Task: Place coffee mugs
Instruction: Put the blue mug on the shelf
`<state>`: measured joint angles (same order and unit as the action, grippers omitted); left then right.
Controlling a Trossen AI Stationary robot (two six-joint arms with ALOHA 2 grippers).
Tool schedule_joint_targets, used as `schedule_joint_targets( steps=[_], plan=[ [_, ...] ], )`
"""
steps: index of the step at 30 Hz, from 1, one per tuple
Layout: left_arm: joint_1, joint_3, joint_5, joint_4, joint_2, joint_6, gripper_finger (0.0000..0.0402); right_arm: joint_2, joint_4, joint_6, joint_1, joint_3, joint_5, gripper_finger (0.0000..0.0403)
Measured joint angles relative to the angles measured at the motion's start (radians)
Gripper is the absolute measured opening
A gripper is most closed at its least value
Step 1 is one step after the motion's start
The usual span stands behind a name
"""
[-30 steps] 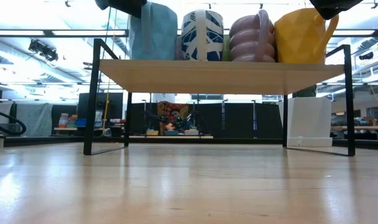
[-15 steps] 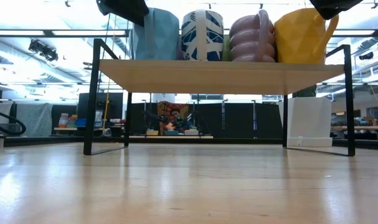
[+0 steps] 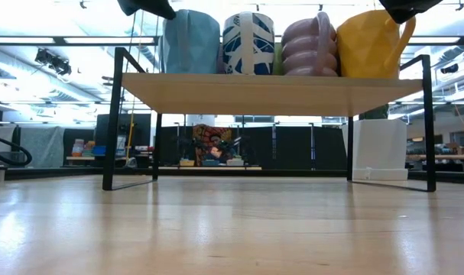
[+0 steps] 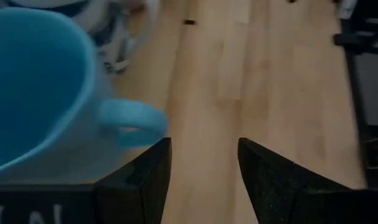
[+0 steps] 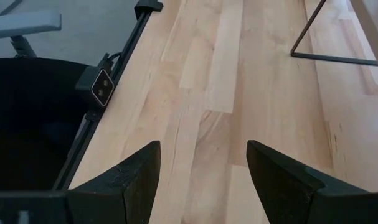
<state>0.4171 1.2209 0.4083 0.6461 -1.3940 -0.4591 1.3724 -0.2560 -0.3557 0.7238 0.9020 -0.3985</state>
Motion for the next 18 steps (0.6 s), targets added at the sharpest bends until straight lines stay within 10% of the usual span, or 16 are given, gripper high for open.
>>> schedule_joint_targets(
  steps=[7,18],
  plan=[
    [-0.008,-0.001,-0.152,-0.032,-0.02,0.008,0.0192,0.0,0.0,0.0,0.0,0.0,0.0,0.0244],
    [-0.022,-0.001,-0.06,-0.077,-0.067,0.082,0.0192,0.0,0.013,0.011,0.0,0.0,0.005,0.0244]
  ],
)
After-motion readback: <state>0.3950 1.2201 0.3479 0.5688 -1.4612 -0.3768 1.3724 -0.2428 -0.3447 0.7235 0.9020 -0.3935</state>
